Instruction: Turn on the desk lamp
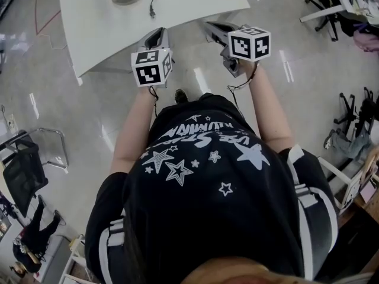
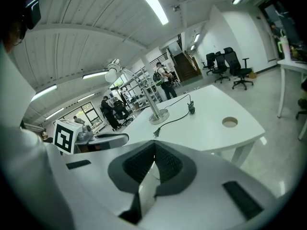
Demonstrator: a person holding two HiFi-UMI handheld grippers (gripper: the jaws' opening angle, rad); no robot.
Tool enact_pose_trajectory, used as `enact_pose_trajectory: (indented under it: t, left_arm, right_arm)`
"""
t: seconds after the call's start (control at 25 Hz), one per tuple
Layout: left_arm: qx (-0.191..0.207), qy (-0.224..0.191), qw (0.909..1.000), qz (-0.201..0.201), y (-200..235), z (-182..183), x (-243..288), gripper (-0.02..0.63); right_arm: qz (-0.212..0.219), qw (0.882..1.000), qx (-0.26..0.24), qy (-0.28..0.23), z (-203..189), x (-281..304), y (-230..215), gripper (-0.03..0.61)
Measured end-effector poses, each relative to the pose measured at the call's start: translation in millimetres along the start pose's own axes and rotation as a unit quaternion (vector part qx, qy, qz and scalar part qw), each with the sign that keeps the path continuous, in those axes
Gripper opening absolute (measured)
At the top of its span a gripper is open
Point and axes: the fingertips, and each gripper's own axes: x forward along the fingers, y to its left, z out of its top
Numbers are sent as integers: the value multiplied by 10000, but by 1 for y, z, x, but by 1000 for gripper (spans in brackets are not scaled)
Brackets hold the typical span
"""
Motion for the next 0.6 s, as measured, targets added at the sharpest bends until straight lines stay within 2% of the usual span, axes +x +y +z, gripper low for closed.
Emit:
enact_pose_trajectory:
  t: [0.28,0.6]
  left_arm:
    - [60,-119,9997,179,-15,9,-10,14]
    - [177,-257,9992,238,-58,14,-35,11]
  right_arm:
    - [265,9993,16,-277,-1,-21,2,5]
    - [187,9991,-163,-339,-14,-67,0,5]
